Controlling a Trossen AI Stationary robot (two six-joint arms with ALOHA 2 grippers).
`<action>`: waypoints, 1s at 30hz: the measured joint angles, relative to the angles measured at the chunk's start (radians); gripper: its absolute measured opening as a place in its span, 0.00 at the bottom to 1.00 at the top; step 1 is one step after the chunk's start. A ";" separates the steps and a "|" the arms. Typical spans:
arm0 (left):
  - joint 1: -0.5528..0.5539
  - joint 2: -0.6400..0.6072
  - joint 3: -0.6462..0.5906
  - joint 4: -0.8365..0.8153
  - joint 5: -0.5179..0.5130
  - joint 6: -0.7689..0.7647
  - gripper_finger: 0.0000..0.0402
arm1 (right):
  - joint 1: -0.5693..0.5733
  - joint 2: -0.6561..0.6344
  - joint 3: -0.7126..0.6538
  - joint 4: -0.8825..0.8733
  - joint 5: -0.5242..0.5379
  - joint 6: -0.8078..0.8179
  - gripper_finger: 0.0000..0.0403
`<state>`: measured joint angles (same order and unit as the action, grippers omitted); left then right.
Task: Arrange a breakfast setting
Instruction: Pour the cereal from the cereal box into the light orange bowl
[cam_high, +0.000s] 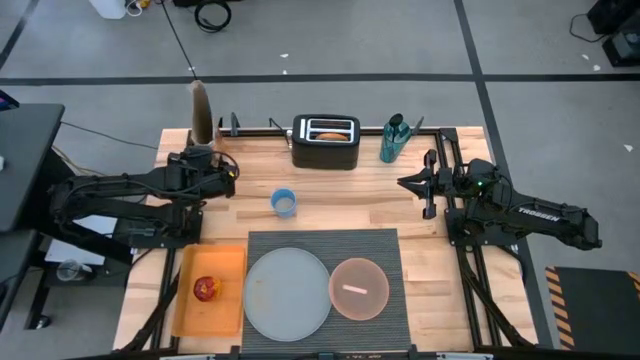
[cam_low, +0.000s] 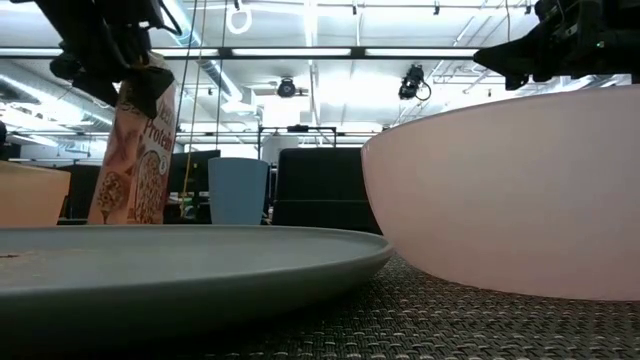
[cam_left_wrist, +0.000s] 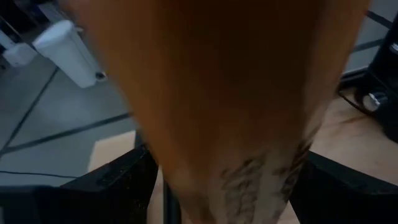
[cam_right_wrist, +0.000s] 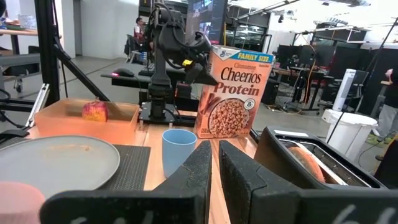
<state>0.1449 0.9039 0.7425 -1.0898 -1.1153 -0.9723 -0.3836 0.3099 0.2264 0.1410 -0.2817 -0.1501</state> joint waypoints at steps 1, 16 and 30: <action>0.000 0.004 0.000 0.000 -0.012 0.000 0.79 | 0.000 0.000 0.000 0.000 0.000 0.000 0.10; 0.043 0.006 -0.235 0.199 0.032 -0.040 0.79 | 0.000 0.000 0.000 0.000 0.000 0.000 0.10; 0.043 0.005 -0.343 0.266 0.019 -0.060 0.63 | 0.000 0.000 0.000 0.000 0.000 0.000 0.10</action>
<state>0.1879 0.9092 0.3996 -0.8238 -1.0961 -1.0323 -0.3836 0.3103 0.2264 0.1409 -0.2817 -0.1501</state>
